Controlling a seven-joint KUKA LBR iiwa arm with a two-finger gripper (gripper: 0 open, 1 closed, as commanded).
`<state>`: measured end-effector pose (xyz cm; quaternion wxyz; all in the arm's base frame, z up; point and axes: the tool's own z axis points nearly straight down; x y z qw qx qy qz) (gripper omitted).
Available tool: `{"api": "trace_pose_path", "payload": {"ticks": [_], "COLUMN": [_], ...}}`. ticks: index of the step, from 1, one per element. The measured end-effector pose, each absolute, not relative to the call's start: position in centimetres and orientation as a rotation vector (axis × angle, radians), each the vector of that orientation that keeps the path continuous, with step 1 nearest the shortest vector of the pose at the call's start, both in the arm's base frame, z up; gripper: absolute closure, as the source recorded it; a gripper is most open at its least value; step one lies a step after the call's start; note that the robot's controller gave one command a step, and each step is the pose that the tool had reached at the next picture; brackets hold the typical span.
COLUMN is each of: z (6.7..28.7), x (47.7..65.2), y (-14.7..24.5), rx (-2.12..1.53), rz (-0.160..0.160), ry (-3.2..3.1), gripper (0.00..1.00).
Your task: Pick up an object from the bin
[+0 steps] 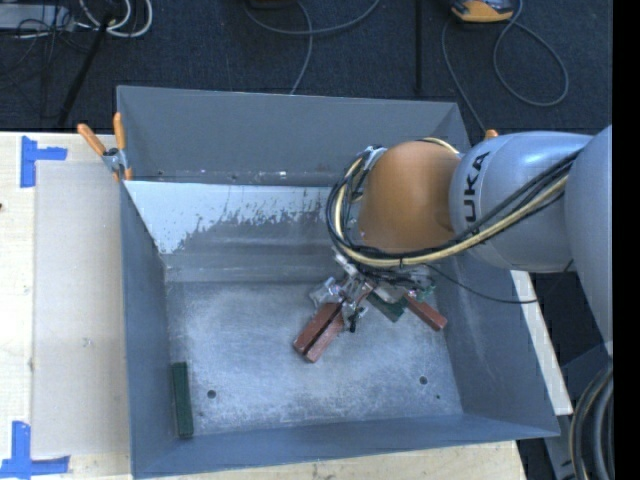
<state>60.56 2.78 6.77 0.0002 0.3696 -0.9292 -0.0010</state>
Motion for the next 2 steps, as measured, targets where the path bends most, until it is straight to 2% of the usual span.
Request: {"api": "trace_pose_path", "payload": {"ticks": [1, 2], "z": [12.2, 15.2], "x": [60.7, 60.8], "y": [2.9, 3.0], "rx": [1.158, 1.152], "rz": [0.001, 0.001], "ry": [-2.926, -2.927], "gripper": [1.00, 1.00]}}
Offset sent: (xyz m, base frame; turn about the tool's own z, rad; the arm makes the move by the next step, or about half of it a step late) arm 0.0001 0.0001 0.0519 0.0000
